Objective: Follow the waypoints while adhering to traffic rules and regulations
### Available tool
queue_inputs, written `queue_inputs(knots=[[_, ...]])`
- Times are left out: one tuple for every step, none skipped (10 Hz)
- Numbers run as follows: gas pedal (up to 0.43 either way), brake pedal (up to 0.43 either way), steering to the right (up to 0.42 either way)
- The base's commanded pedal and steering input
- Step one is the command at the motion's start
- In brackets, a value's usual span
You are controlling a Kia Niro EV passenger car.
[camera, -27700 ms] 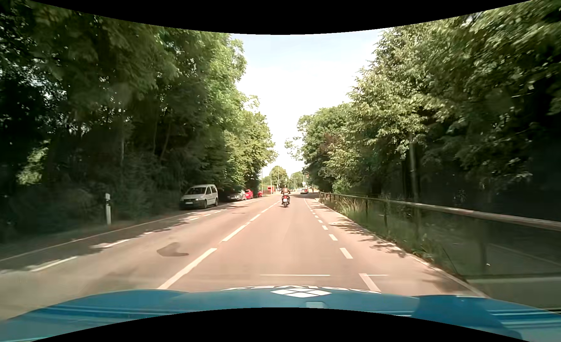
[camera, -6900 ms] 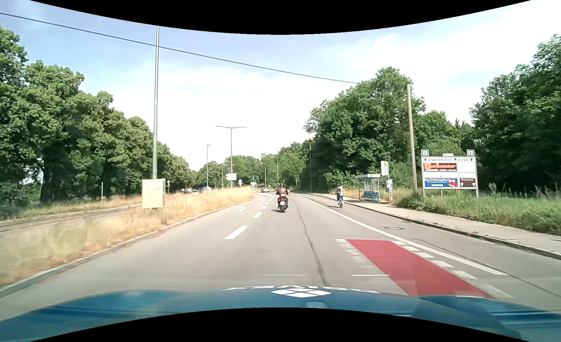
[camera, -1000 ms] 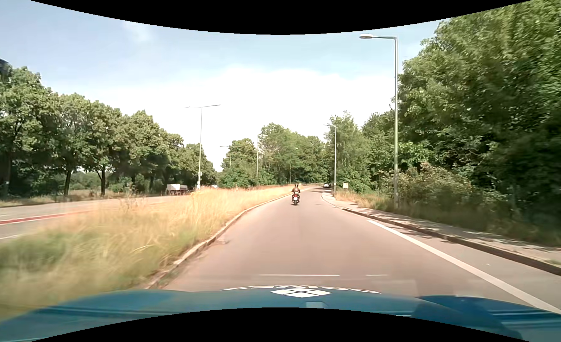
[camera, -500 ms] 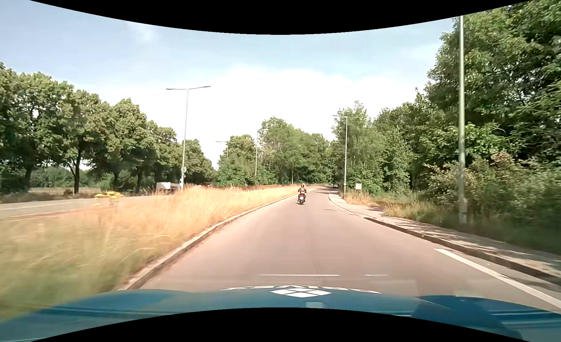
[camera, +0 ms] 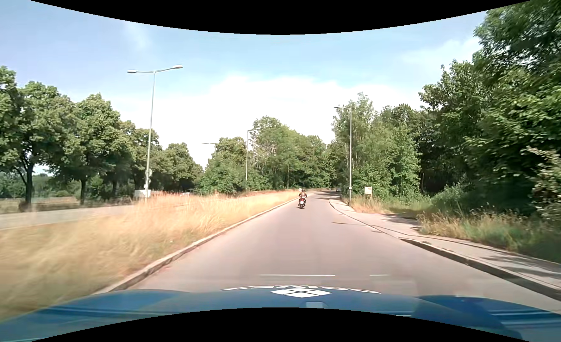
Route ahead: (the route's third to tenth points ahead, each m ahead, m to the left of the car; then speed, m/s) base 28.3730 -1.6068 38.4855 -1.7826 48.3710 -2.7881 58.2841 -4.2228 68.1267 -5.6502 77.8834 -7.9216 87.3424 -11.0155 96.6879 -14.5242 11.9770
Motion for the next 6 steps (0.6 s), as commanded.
queue_inputs(knots=[[0.028,0.0,0.015],[0.028,0.0,0.017],[0.028,0.0,0.017],[0.028,0.0,0.017],[0.028,0.0,0.016],[0.028,0.0,0.016]])
